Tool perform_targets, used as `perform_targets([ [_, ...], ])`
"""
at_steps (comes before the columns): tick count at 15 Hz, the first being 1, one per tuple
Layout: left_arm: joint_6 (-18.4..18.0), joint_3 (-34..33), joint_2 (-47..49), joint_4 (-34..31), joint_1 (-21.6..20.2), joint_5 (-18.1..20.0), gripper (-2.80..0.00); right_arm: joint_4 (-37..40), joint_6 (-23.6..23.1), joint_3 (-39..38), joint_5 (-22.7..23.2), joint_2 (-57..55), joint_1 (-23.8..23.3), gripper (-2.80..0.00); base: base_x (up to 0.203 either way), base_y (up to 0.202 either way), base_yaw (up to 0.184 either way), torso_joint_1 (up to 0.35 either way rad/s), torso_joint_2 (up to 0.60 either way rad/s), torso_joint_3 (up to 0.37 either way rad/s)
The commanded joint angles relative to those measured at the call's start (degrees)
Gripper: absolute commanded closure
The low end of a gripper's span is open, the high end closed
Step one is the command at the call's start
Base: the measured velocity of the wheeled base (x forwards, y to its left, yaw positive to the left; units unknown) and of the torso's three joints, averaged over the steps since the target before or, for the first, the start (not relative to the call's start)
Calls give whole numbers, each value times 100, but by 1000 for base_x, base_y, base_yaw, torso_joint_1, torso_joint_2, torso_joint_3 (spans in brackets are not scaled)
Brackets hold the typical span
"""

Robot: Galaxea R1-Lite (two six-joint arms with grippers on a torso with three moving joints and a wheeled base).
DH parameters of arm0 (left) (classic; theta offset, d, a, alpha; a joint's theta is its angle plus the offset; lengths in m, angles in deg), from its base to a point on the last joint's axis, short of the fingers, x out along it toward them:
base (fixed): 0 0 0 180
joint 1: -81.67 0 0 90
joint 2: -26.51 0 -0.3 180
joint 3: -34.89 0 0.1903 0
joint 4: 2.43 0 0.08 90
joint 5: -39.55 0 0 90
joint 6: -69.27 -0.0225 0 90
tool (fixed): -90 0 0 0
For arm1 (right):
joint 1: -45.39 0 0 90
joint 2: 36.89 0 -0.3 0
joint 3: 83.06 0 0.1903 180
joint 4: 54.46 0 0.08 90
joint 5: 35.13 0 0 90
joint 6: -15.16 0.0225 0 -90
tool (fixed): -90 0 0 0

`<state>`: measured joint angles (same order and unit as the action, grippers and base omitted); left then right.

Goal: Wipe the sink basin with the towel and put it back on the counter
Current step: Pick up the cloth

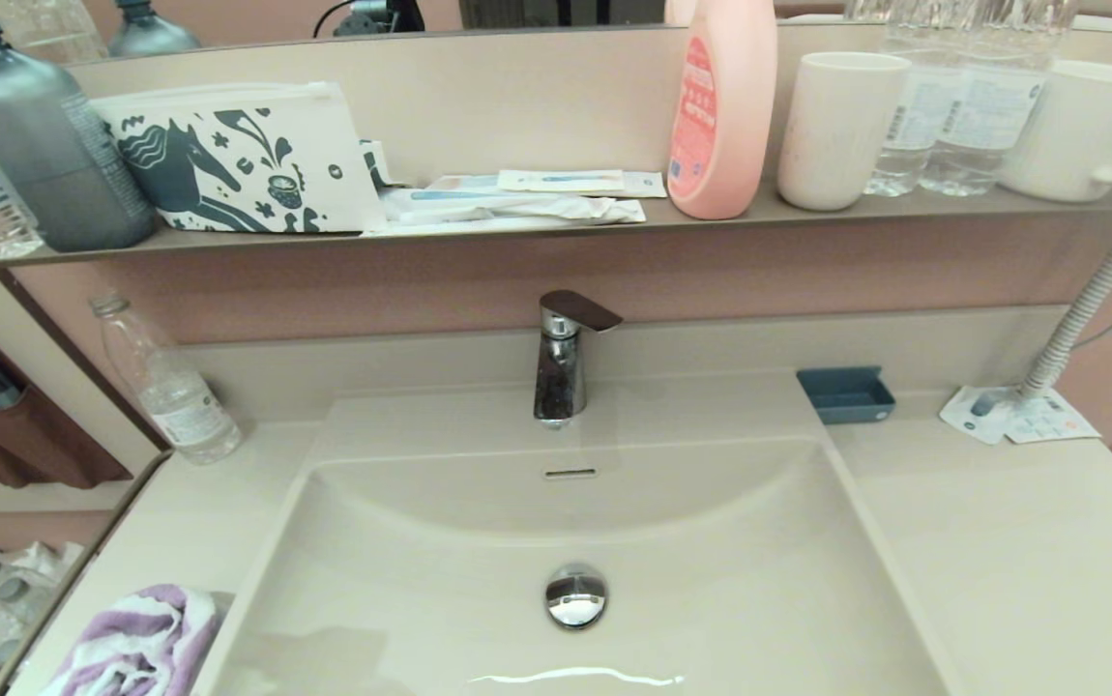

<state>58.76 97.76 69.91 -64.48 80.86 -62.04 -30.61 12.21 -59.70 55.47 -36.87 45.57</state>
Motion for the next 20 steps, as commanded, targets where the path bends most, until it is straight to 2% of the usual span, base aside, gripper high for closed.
perform_targets([
  [1, -44, 414, 750, -622, -46, -30, 0, 4, -4, 0, 2, -2, -1, 0, 0, 0, 0, 0, 0, 0],
  [4, -97, 854, 1834, -814, -758, 95, 0, 0, -4, 0, 2, -2, 5, 0, 0, 0, 0, 0, 0, 0],
  [7, -130, 1143, 2735, -808, -1066, 461, 0, 2, -4, 0, 2, -2, 0, 0, 0, 0, 0, 0, 0, 0],
  [8, -208, 1205, 2964, -763, -1206, 637, 0, 3, -4, 0, 2, -2, 7, 0, 0, 0, 0, 0, 0, 0],
  [10, -656, 1276, 3350, -572, -1795, 1018, 0, -5, -4, 0, 2, -2, -1, 0, 0, 0, 0, 0, 0, 0],
  [12, -829, 1367, 3641, -487, -2173, 1130, 0, -4, -4, 0, 2, -2, 8, 0, 0, 0, 0, 0, 0, 0],
  [13, -909, 1434, 3728, -477, -2335, 1178, -280, 4, -4, 0, 2, -2, -1, 0, 0, 0, 0, 0, 0, 0],
  [15, -990, 1500, 3808, -474, -2603, 1454, -280, -5, -4, 0, 2, -2, -1, 0, 0, 0, 0, 0, 0, 0],
  [17, -1481, 1553, 3887, -485, -3006, 1504, -280, 3, -4, 0, 2, -2, 4, 0, 0, 0, 0, 0, 0, 0],
  [19, -2027, 1563, 4079, -493, -3540, 1722, -280, 3, -4, 0, 2, -2, -1, 0, 0, 0, 0, 0, 0, 0],
  [20, -2124, 1555, 4203, -492, -3642, 1800, -280, 3, -4, 0, 2, -2, -1, 0, 0, 0, 0, 0, 0, 0],
])
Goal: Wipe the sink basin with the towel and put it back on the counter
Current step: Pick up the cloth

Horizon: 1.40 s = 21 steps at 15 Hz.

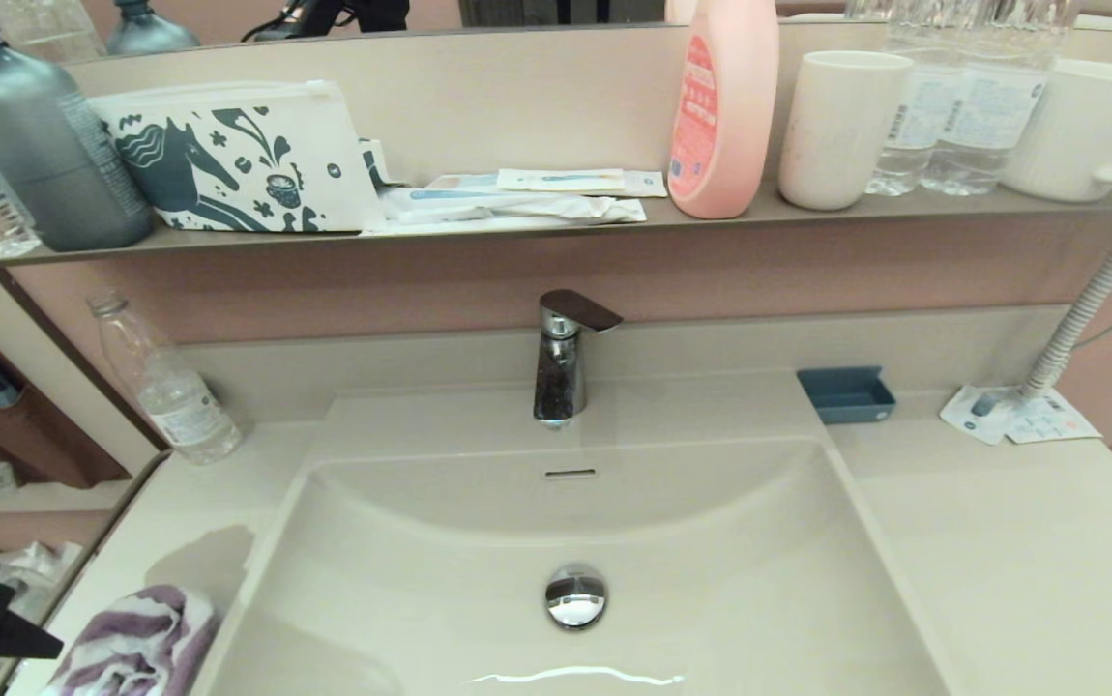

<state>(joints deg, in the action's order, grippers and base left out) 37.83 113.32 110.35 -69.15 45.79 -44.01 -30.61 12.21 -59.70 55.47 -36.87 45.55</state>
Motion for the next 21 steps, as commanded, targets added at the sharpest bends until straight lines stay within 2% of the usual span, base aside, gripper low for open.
perform_targets([
  [1, -64, 4, 229, -24, -157, 41, -280, 4, -4, 0, 2, -2, 2, 0, 0, 0, 0, 0, 0, 0],
  [5, -137, -28, 467, -9, -99, 285, -280, 3, -4, 0, 2, -2, 3, 0, 0, 0, 0, 0, 0, 0],
  [8, -466, 61, 923, 149, -95, 556, -280, 4, -4, 0, 2, -2, 2, 0, 0, 0, 0, 0, 0, 0],
  [11, -572, 71, 1202, 216, -95, 576, -280, -2, -4, 0, 2, -2, 2, 0, 0, 0, 0, 0, 0, 0],
  [18, -574, -69, 1897, 850, -95, 576, -280, 4, -4, 0, 2, -2, 2, 0, 0, 0, 0, 0, 0, 0],
  [21, -592, -332, 1937, 1037, -106, 650, -280, 2, -4, 0, 2, -2, 8, 0, 0, 0, 0, 0, 0, 0],
])
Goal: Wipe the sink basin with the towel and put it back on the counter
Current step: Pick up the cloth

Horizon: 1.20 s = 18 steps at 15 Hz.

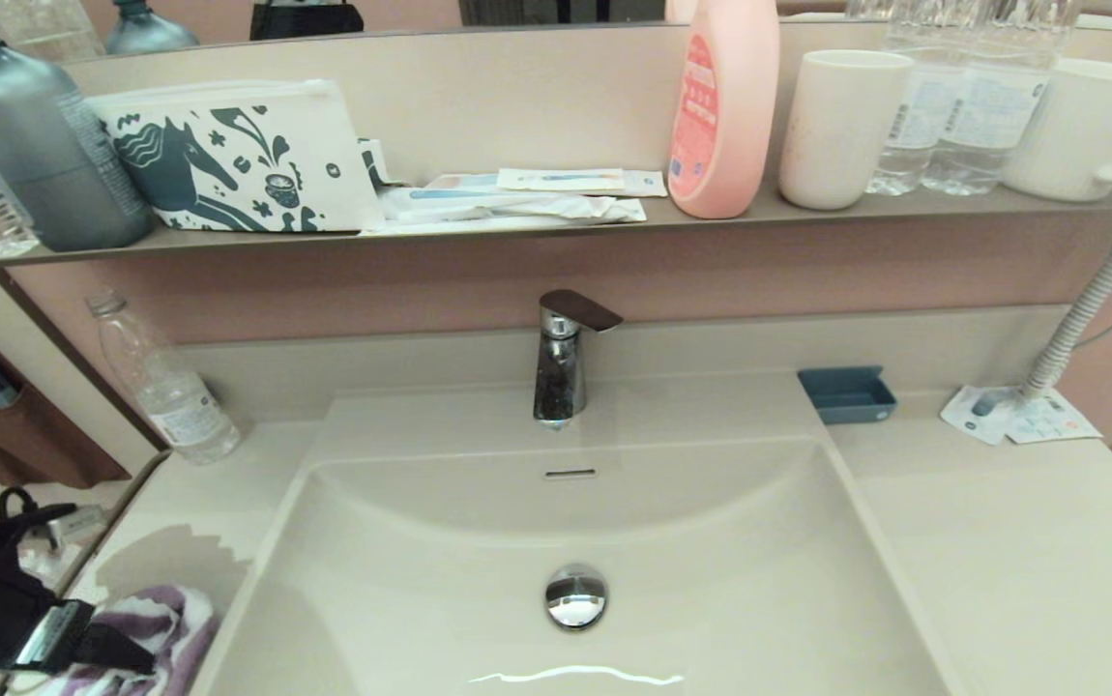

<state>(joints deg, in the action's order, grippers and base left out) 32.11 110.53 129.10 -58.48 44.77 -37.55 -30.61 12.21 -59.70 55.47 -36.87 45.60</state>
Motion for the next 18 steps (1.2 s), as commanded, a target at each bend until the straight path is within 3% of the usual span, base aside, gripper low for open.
perform_targets([
  [1, -20, -103, 97, 54, 2, 38, -280, -1, -4, 0, 2, -2, 6, 0, 0, 0, 0, 0, 0, 0],
  [3, -20, -219, 177, 283, 7, 63, -280, 4, -4, 0, 2, -2, -3, 0, 0, 0, 0, 0, 0, 0],
  [4, -34, -303, 220, 390, 7, 63, 0, 4, -4, 0, 2, -2, -3, 0, 0, 0, 0, 0, 0, 0],
  [12, -134, -498, 45, 605, -28, 161, 0, 3, -4, 0, 2, -2, -3, 0, 0, 0, 0, 0, 0, 0],
  [18, -114, -444, -901, 308, -125, 141, 0, 4, -4, 0, 2, -2, -2, 0, 0, 0, 0, 0, 0, 0],
])
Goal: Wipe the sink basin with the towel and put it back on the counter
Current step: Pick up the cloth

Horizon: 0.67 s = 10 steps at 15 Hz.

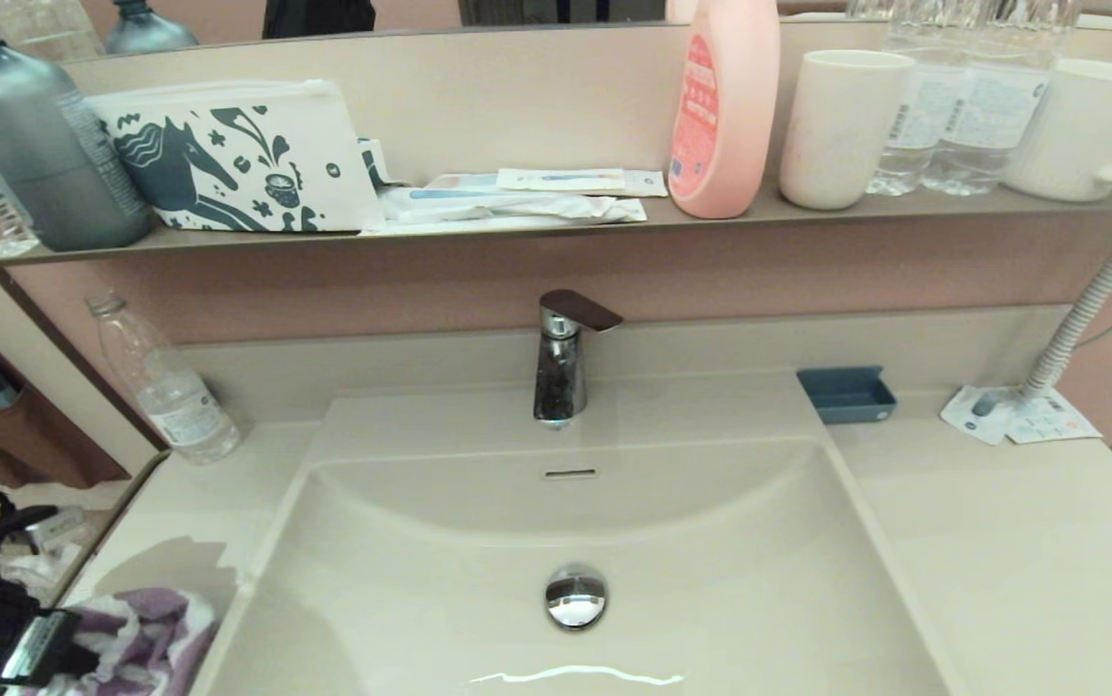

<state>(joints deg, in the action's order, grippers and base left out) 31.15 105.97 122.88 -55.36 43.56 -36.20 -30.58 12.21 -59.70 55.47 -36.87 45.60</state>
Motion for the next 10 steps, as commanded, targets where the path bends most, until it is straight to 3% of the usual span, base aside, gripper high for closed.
perform_targets([
  [1, -24, 59, -469, -169, -4, 0, 0, -3, -4, 0, 2, -2, -2, 0, 0, 0, 0, 0, 0, 0],
  [8, 16, 607, -2416, -1957, 18, -130, 0, 1, -4, 0, 2, -2, -3, 0, 0, 0, 0, 0, 0, 0],
  [10, 322, 930, -2820, -2500, 231, -89, 0, 2, -4, 0, 2, -2, -3, 0, 0, 0, 0, 0, 0, 0],
])
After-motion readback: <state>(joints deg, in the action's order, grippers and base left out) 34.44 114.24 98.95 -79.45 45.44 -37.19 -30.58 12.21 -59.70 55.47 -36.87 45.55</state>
